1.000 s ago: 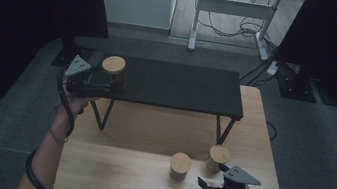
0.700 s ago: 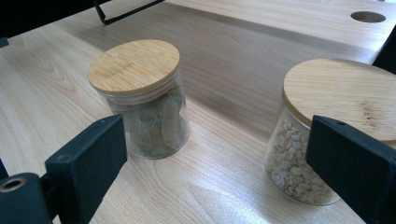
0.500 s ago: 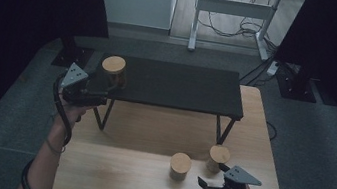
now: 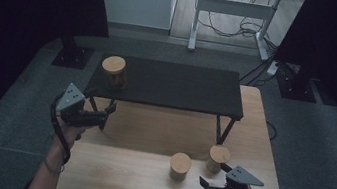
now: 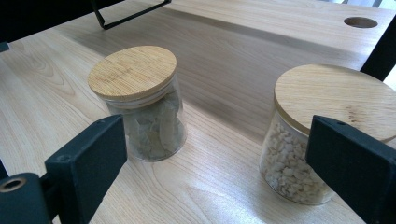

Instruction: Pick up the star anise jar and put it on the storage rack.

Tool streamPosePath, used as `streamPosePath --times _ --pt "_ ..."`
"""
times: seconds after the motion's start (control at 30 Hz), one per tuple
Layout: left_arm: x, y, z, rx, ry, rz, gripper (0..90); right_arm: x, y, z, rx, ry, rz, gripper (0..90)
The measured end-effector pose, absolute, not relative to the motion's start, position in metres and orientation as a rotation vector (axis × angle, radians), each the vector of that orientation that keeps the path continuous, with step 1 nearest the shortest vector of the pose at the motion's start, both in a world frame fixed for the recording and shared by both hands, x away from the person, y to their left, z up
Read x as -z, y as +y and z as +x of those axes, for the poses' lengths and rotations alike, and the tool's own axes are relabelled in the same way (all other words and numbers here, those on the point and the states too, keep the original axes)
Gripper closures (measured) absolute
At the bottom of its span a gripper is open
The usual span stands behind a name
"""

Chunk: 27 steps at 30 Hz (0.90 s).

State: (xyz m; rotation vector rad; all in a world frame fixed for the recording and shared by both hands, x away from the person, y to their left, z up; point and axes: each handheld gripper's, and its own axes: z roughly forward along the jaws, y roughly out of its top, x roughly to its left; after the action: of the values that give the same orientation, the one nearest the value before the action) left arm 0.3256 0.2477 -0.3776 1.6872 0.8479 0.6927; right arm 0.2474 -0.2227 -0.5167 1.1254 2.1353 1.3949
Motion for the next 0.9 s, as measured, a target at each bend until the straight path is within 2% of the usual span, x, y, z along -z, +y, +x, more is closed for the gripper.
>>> streamPosePath --times 0.43,0.9 --pt "0.417 0.225 0.296 -0.616 0.813 1.742 12.0 0.516 -0.226 0.246 -1.402 2.125 1.13 4.9" --pt "0.447 0.222 0.287 -0.519 0.862 1.759 12.1 0.517 -0.225 0.246 -1.399 2.125 1.129 4.7"
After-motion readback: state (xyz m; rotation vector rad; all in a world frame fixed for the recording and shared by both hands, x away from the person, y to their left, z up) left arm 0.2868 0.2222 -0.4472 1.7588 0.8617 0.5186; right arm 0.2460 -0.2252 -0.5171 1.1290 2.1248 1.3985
